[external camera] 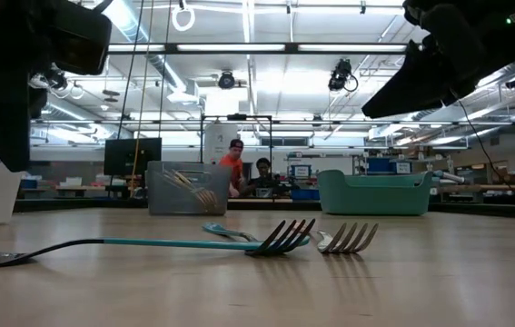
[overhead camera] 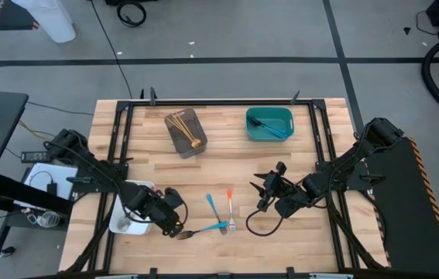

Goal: Sort silverware by color (type)
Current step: Put the blue fork into the green bin

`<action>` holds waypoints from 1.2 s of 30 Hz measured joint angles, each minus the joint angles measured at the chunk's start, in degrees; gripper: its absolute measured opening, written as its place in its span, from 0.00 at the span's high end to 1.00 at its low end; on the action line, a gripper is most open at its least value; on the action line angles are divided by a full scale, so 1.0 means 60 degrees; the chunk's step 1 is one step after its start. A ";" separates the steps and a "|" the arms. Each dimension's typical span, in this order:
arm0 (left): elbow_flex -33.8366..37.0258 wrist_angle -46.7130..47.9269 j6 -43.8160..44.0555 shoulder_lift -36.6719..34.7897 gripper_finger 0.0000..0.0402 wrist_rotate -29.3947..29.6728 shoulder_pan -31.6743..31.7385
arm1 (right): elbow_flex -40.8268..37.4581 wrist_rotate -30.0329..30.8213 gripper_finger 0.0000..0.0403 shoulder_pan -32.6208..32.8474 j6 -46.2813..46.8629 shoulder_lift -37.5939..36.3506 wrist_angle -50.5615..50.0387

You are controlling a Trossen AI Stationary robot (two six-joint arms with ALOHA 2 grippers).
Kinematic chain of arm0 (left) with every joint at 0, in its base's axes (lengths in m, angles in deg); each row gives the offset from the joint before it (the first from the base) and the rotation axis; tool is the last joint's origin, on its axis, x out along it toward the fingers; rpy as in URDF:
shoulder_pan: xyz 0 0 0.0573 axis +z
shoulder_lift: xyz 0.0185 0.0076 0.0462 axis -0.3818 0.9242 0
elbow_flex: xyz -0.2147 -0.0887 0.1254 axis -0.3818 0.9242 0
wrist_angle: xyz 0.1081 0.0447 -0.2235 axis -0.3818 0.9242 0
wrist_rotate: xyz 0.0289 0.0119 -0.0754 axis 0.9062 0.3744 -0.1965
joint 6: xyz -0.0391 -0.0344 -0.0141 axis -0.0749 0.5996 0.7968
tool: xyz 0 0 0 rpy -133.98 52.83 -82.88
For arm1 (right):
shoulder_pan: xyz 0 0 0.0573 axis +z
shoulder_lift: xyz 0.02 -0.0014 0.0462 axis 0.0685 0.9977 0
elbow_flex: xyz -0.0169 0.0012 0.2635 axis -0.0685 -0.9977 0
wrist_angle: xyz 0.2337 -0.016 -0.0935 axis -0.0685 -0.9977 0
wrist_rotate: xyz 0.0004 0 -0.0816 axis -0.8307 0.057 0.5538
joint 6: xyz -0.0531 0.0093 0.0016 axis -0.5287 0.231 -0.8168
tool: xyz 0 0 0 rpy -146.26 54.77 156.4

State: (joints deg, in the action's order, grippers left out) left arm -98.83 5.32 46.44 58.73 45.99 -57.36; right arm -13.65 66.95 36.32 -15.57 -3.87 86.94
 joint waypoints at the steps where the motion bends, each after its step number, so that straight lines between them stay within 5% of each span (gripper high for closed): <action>1: -0.0054 -0.0147 -0.0083 0.0085 0.68 -0.0042 0.0031 | 0.0000 -0.0016 0.59 -0.0002 -0.0006 0.0000 -0.0008; 21: -0.3712 0.0882 -0.3038 0.3069 0.68 -0.0423 0.0503 | 0.0000 -0.0026 0.59 -0.0002 -0.0098 -0.0007 0.0048; 36: -0.3996 0.0843 -0.3706 0.3883 0.68 -0.0493 0.0539 | 0.0000 -0.0063 0.59 0.0023 -0.0174 -0.0011 0.0118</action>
State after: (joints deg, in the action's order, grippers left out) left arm -122.81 10.37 24.20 82.02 43.03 -54.13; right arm -13.65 66.57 36.46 -16.61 -3.94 87.65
